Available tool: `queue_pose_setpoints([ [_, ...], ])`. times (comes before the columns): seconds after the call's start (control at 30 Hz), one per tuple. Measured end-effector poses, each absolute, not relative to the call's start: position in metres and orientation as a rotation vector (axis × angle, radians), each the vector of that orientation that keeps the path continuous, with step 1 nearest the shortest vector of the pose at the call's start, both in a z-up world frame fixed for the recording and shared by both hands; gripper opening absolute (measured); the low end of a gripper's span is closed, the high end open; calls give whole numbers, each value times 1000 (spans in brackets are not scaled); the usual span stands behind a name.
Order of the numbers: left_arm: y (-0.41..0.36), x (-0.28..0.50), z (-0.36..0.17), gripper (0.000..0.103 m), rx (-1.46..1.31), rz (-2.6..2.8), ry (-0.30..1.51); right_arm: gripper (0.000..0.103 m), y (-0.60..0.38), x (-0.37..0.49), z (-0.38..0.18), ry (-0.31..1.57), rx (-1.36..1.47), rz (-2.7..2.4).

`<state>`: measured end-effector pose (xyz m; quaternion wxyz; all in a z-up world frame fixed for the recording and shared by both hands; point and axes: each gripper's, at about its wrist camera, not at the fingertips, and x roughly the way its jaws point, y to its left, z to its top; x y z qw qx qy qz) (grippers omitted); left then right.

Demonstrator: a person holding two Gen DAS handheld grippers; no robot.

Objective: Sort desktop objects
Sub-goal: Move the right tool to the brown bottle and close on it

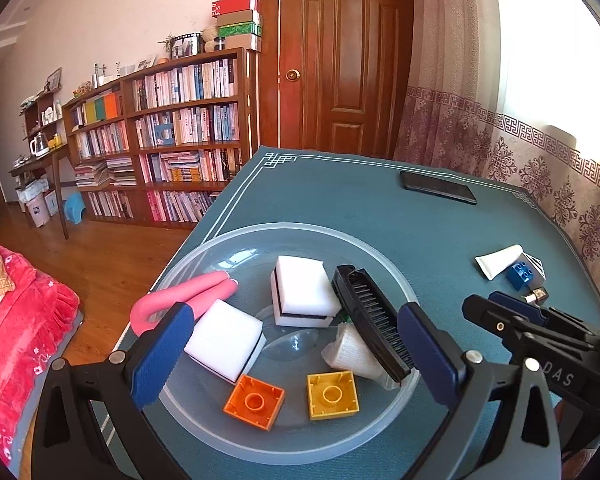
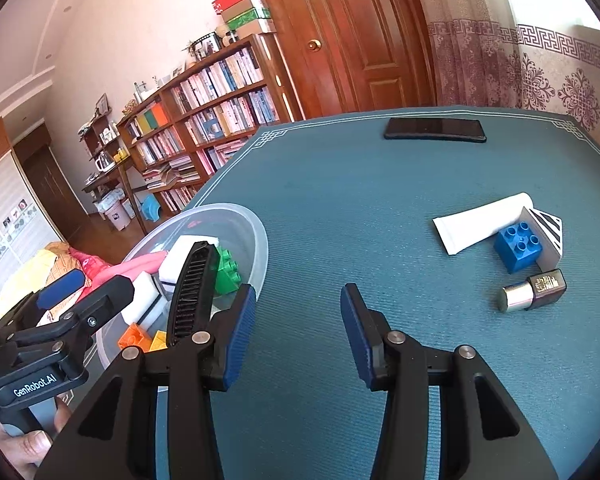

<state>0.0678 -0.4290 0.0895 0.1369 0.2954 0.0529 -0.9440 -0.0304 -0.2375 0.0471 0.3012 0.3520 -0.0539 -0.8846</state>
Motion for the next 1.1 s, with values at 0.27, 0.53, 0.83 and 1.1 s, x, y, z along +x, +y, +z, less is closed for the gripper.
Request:
queue_pose_setpoints([
  [0.27,-414,65,88,102,883,-2749,131,60,-216,-31,45,-157,939,-2391],
  [0.53,-400,63,86,102,913,-2774,114,60,-181,-27,38,-159,961,-2450],
  [0.83,-378,55,83,102,942,-2814,95,60,-123,-38,33,-250,1001,-2554],
  [1.1,-352,45,85,102,954,-2860,40,60,-108,-52,30,-234,1047,-2568],
])
